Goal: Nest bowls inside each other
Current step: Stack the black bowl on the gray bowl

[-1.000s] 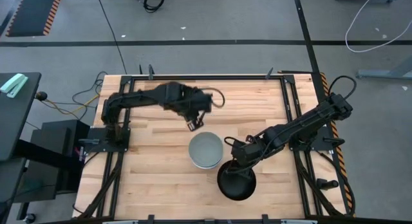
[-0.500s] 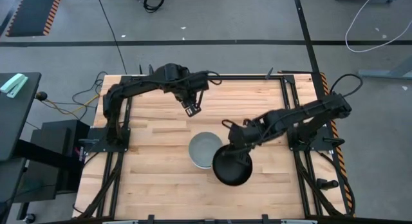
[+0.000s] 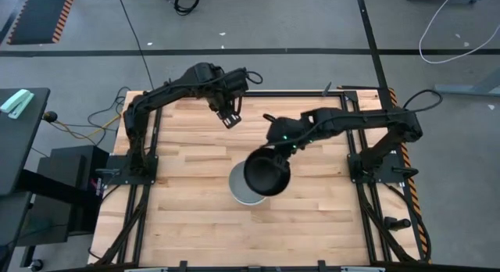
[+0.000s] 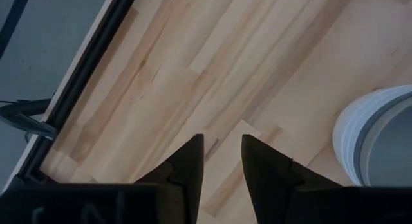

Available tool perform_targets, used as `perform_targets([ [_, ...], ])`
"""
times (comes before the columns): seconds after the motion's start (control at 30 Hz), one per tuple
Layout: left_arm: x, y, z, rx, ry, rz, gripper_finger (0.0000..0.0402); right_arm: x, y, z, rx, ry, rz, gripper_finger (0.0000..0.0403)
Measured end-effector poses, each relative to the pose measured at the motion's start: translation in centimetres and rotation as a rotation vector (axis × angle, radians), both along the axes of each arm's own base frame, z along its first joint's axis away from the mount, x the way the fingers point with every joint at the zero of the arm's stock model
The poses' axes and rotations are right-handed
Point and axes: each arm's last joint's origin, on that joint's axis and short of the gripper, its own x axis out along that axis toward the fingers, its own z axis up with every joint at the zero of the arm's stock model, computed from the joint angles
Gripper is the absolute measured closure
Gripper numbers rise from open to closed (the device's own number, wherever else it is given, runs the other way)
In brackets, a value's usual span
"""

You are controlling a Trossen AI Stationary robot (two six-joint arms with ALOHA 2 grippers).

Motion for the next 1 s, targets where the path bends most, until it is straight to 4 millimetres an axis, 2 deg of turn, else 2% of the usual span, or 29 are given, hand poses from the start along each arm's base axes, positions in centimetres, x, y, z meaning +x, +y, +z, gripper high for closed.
perform_targets([
  [0.2,-0.5,1.4,0.0,0.001,0.003,0.026,0.0291,2.2,-1.8,-1.8,0.036,0.003,0.028,0.0400],
  [0.43,-1.4,3.4,0.0,0.000,0.005,0.078,0.0288,5.3,-1.4,-5.6,0.079,0.049,0.087,0.0400],
  [0.6,-1.8,4.1,0.0,0.000,0.005,0.101,0.0293,7.1,-1.2,-7.4,0.080,0.110,0.109,0.0400],
  [0.7,-1.9,4.3,0.0,0.000,0.005,0.107,0.0294,7.8,-1.3,-7.9,0.058,0.160,0.121,0.0400],
  [0.83,-1.9,4.3,0.0,0.003,0.009,0.091,0.0294,7.4,-1.5,-8.0,-0.027,0.255,0.108,0.0401],
  [1.0,-1.9,4.4,0.0,0.004,0.012,0.080,0.0294,7.4,-2.5,-7.8,-0.065,0.247,0.069,0.0401],
])
